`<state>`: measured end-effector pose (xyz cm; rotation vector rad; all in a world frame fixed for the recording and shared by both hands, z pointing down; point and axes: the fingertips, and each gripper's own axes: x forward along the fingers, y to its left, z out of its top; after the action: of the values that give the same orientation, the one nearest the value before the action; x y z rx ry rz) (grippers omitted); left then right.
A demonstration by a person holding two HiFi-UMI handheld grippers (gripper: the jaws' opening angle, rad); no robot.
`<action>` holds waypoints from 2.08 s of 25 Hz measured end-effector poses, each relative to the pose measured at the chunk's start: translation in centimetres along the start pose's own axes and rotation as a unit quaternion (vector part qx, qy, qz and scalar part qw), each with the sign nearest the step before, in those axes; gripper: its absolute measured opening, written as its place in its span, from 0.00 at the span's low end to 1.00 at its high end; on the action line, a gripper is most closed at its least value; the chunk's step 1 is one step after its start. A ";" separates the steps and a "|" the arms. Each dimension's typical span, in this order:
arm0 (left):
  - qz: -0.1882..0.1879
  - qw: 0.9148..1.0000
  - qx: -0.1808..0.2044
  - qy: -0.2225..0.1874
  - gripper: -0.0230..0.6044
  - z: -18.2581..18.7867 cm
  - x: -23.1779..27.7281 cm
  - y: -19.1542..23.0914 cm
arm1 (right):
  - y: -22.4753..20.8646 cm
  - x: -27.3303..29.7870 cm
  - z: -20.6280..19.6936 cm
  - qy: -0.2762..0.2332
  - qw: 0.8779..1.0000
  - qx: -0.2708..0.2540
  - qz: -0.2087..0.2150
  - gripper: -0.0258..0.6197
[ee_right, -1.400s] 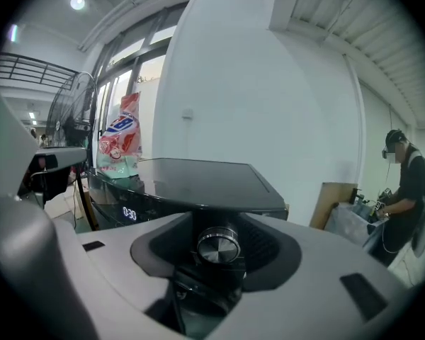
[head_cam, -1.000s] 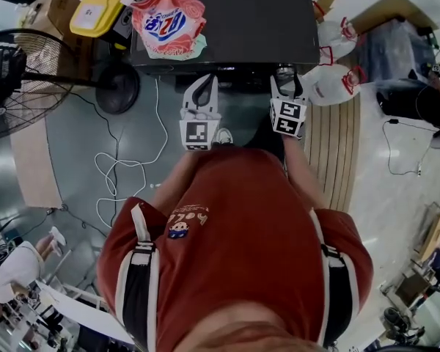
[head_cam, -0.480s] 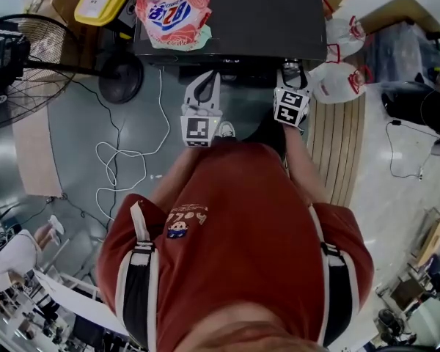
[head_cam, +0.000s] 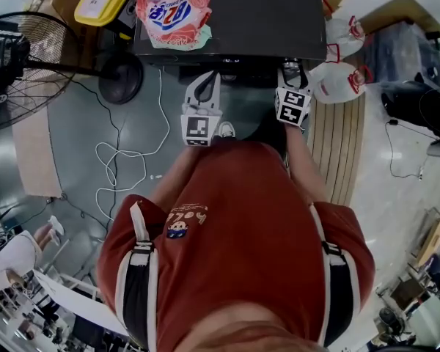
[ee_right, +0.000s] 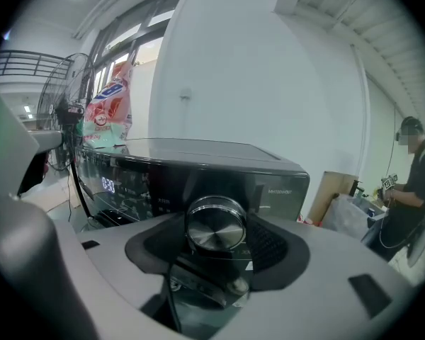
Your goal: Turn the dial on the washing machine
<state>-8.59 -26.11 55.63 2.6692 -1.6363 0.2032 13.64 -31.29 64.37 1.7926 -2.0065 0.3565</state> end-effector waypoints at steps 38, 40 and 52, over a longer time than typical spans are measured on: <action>-0.031 1.000 0.002 0.003 0.05 -0.3 0.1 -1.4 | -0.9 0.2 -0.6 -0.020 0.979 0.190 0.070 0.47; -0.031 1.000 0.002 0.003 0.05 -0.3 0.1 -1.4 | -0.9 0.2 -0.7 -0.019 0.979 0.192 0.073 0.47; -0.031 1.000 0.001 0.001 0.05 -0.2 0.2 -1.2 | -1.5 0.2 -0.8 -0.039 0.923 0.360 0.128 0.46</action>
<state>-7.46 -25.73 55.94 2.7163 -1.5506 0.2058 15.24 -31.28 64.97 1.9381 -2.3585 1.2612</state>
